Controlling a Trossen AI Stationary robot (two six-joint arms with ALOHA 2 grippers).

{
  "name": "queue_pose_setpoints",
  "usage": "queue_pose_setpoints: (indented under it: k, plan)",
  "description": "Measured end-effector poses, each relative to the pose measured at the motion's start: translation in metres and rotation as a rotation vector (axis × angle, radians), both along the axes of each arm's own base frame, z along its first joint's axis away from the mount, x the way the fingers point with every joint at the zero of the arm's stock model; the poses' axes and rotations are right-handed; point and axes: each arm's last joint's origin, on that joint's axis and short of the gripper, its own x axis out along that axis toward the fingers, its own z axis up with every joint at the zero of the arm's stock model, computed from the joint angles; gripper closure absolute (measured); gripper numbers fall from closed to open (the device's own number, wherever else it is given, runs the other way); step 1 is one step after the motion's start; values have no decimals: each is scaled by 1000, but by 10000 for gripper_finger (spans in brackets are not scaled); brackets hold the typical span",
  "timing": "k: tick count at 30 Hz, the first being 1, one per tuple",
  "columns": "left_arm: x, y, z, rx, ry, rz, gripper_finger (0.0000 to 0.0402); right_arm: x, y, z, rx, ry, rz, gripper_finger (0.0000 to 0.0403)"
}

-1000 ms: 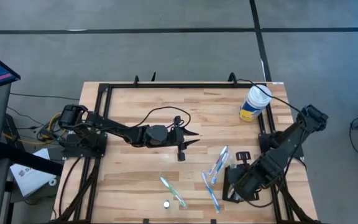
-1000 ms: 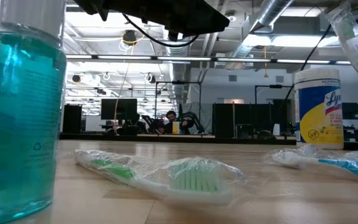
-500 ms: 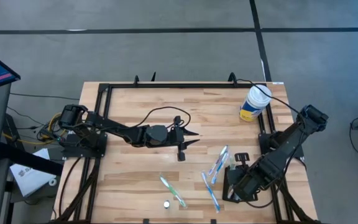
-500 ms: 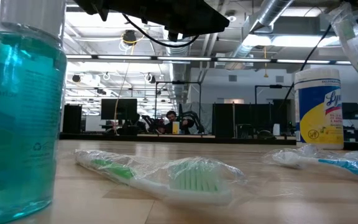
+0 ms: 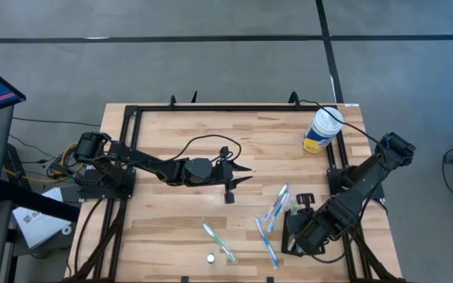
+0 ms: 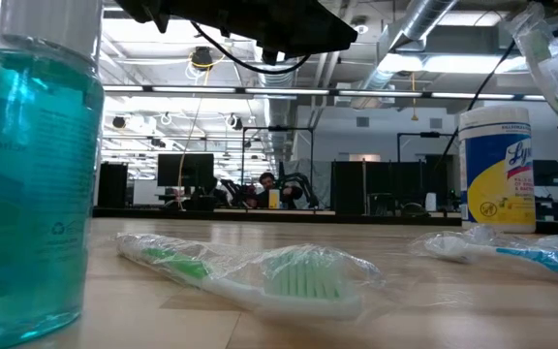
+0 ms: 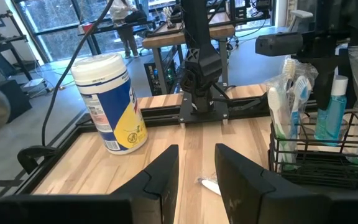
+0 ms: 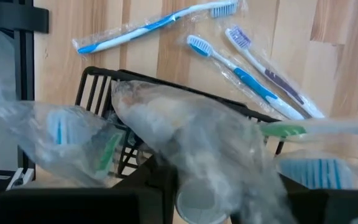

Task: Pick & Place toothbrushing station
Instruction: Put the blue mouthwash into the black wire organizer

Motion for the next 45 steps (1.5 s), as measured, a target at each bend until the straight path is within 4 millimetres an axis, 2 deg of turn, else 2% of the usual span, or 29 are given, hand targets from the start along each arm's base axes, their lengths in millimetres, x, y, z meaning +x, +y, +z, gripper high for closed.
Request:
queue_pose_setpoints:
  k: [19,27,40,45]
  plan:
    - [0,0,0,0,0,0,303,-2,5,0,-9,-39,25,312]
    - [0,0,0,0,0,0,303,-5,3,-23,-18,-21,27,312]
    - [0,0,0,0,0,0,303,-3,8,-23,15,-53,35,312]
    - [0,0,0,0,0,0,303,-4,5,-36,14,-43,26,312]
